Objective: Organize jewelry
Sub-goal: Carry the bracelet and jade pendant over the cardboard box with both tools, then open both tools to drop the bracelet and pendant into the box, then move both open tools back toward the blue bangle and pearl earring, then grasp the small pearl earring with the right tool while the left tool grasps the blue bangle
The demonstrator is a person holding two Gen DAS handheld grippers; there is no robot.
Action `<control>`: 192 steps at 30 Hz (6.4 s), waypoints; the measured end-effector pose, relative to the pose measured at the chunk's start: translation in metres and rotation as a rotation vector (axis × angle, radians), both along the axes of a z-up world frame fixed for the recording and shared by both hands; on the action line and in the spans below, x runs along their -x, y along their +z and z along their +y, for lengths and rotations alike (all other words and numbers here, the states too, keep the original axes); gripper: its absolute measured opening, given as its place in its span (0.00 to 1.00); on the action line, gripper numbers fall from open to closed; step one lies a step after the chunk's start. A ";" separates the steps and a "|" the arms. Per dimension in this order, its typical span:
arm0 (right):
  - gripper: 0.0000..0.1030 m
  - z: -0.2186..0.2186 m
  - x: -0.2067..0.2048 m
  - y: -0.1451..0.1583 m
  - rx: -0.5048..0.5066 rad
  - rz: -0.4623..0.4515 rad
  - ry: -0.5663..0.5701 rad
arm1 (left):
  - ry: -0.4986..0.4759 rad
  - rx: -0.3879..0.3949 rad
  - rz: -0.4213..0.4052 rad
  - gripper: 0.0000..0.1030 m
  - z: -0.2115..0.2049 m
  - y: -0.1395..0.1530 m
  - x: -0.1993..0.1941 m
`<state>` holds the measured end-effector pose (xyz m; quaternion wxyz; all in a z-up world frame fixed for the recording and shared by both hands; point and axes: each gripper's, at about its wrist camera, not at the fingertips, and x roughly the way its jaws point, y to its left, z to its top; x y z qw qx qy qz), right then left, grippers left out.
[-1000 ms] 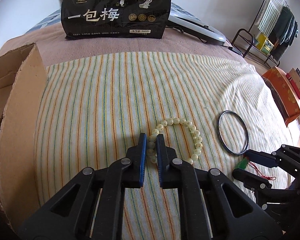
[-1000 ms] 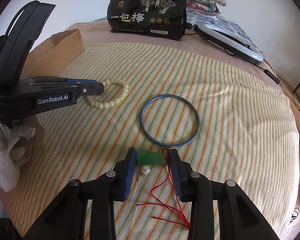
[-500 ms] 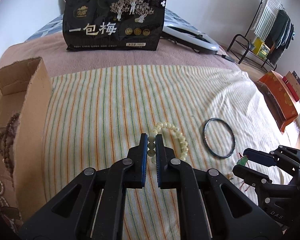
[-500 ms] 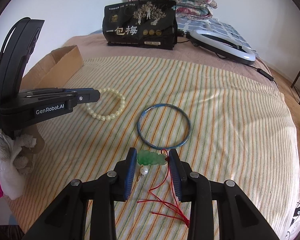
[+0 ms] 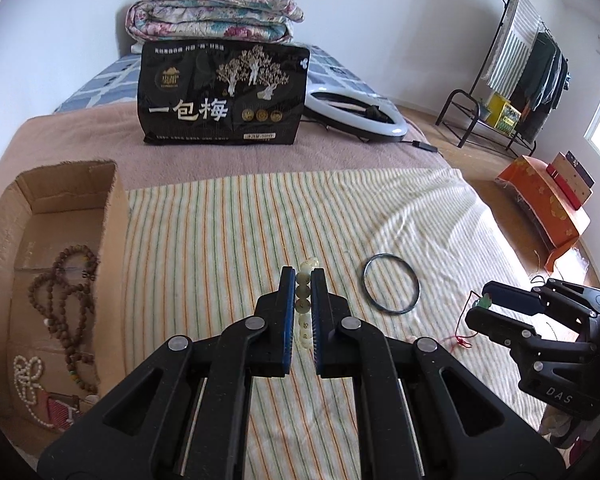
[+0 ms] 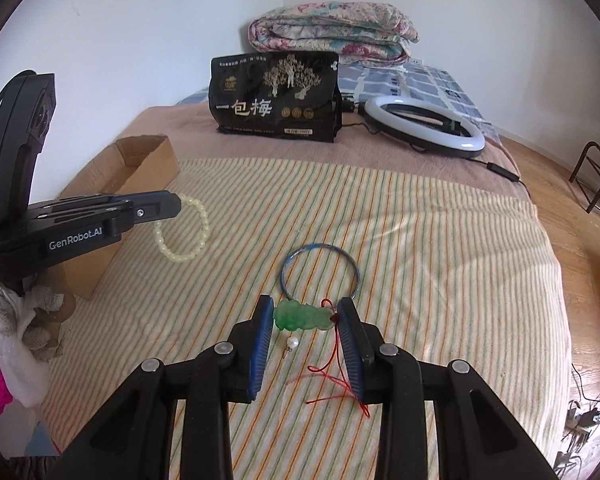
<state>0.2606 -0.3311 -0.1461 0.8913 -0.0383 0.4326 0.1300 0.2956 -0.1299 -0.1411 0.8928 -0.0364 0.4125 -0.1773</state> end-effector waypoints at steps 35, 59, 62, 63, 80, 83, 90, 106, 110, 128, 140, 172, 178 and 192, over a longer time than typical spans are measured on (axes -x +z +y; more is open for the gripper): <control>0.32 0.109 0.028 0.121 -0.061 -0.184 0.141 | 0.135 0.002 -0.164 0.05 0.153 0.091 0.045; 0.32 0.229 -0.031 0.102 -0.139 -0.136 0.293 | 0.219 -0.014 -0.114 0.05 0.226 0.056 -0.024; 0.32 0.234 -0.038 0.095 -0.148 -0.121 0.293 | 0.220 -0.010 -0.100 0.05 0.230 0.050 -0.031; 0.32 0.236 -0.039 0.092 -0.150 -0.117 0.293 | 0.220 -0.011 -0.096 0.05 0.230 0.047 -0.034; 0.68 0.252 -0.060 0.056 -0.126 -0.059 0.298 | 0.213 -0.029 -0.059 0.05 0.231 0.026 -0.054; 0.73 0.252 -0.058 0.058 -0.118 -0.080 0.292 | 0.221 -0.034 -0.057 0.21 0.232 0.025 -0.054; 0.85 0.248 -0.056 0.059 -0.105 -0.090 0.278 | 0.233 -0.032 -0.080 0.44 0.234 0.027 -0.051; 1.00 0.219 -0.045 0.063 -0.085 -0.117 0.224 | 0.232 -0.010 -0.100 0.65 0.227 0.036 -0.030; 1.00 0.200 -0.043 0.063 -0.080 -0.117 0.200 | 0.216 -0.025 -0.105 0.65 0.220 0.039 -0.025; 1.00 0.075 -0.021 0.053 -0.042 -0.116 0.008 | 0.085 -0.017 -0.121 0.65 0.145 0.051 0.009; 0.83 0.013 0.006 0.017 -0.022 -0.059 -0.068 | -0.026 -0.008 -0.104 0.65 0.076 0.045 0.022; 0.27 0.010 -0.007 -0.075 0.047 0.068 -0.009 | -0.112 -0.008 0.013 0.65 -0.004 -0.017 0.001; 0.13 0.005 -0.009 -0.076 0.066 0.059 -0.015 | -0.119 -0.011 0.026 0.65 -0.011 -0.025 -0.003; 0.08 -0.034 -0.009 -0.076 0.072 0.058 -0.066 | -0.219 -0.018 0.061 0.65 -0.058 -0.049 -0.006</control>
